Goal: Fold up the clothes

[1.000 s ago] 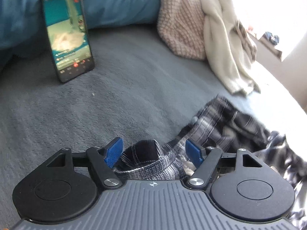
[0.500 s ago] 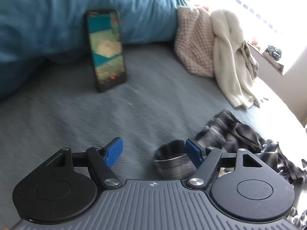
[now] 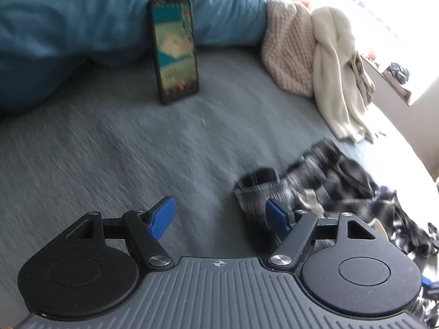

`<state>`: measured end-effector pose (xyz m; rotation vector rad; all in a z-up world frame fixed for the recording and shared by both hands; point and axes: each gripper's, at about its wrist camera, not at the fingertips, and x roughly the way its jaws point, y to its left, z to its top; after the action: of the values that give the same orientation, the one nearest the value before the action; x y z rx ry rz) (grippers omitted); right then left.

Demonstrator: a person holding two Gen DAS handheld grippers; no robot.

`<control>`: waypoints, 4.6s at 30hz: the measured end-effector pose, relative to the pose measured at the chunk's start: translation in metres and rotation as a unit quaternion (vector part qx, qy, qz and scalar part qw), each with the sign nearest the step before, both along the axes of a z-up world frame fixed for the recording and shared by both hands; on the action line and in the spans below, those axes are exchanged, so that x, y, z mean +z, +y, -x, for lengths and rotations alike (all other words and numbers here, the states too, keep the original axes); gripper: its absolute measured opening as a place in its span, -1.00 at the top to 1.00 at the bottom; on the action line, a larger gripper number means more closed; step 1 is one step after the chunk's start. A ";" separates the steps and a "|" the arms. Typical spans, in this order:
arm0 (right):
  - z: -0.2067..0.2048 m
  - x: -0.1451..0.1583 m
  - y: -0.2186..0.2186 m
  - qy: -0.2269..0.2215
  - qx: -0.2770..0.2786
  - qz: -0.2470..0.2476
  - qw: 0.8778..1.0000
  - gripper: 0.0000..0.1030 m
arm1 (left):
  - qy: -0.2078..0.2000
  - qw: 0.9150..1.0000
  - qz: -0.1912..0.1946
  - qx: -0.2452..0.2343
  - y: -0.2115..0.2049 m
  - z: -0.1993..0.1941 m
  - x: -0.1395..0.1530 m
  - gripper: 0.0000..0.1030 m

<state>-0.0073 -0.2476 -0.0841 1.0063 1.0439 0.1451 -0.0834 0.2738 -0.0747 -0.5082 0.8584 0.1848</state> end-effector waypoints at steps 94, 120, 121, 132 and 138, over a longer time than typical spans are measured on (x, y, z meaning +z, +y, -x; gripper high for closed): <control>-0.072 -0.116 0.177 0.009 0.120 -0.165 0.979 0.61 | -0.088 0.978 0.065 -0.175 -0.054 -0.025 -0.049 -0.57; -0.069 -0.121 0.170 0.008 0.116 -0.175 0.978 0.61 | -0.130 0.974 0.067 -0.172 -0.068 -0.033 -0.042 -0.22; -0.069 -0.121 0.170 0.007 0.116 -0.175 0.978 0.61 | -0.131 0.974 0.067 -0.171 -0.068 -0.033 -0.042 -0.22; -0.066 -0.122 0.169 0.008 0.114 -0.175 0.978 0.62 | -0.127 0.975 0.076 -0.163 -0.068 -0.036 -0.043 -0.30; -0.066 -0.121 0.171 0.009 0.111 -0.175 0.978 0.62 | -0.127 0.976 0.077 -0.162 -0.067 -0.038 -0.043 -0.43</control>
<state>0.0591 -0.0770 -0.2051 1.2053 1.1700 0.5177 -0.0454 0.2063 -0.1172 -0.5154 0.6960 -0.2438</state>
